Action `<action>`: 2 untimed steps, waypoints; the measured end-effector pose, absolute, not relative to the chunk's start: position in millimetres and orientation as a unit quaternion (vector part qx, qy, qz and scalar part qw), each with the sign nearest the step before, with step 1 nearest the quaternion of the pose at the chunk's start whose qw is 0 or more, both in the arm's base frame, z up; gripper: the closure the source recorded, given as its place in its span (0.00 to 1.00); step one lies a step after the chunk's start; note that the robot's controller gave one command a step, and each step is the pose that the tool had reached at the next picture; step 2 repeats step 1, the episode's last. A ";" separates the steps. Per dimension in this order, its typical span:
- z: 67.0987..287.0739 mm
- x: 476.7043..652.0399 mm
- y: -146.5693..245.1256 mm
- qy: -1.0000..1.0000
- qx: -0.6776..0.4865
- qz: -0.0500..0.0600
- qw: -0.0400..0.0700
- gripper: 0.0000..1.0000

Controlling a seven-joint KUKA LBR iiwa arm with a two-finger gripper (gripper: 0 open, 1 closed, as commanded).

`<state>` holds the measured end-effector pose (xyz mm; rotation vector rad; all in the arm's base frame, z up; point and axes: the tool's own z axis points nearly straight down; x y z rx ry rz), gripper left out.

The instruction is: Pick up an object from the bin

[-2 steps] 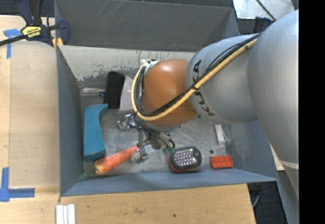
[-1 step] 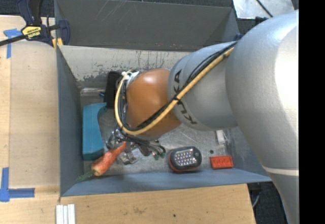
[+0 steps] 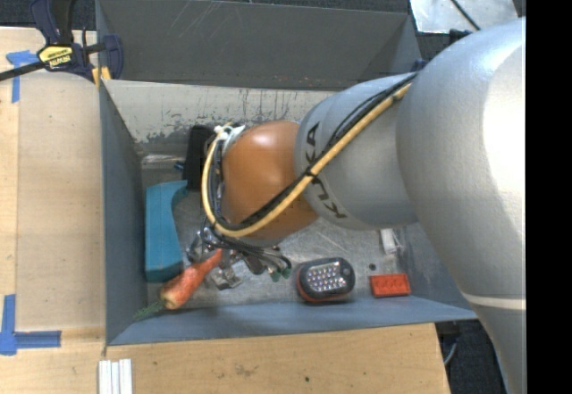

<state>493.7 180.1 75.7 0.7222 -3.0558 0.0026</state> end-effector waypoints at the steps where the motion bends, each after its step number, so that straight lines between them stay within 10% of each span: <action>1: 244.2 499.4 190.3 -0.975 0.222 -0.001 -0.004 1.00; 2: 244.2 499.4 190.3 -0.975 0.222 -0.001 -0.004 1.00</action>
Offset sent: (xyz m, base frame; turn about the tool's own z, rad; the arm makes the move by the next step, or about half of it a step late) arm 0.0000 0.0000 0.0000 0.0000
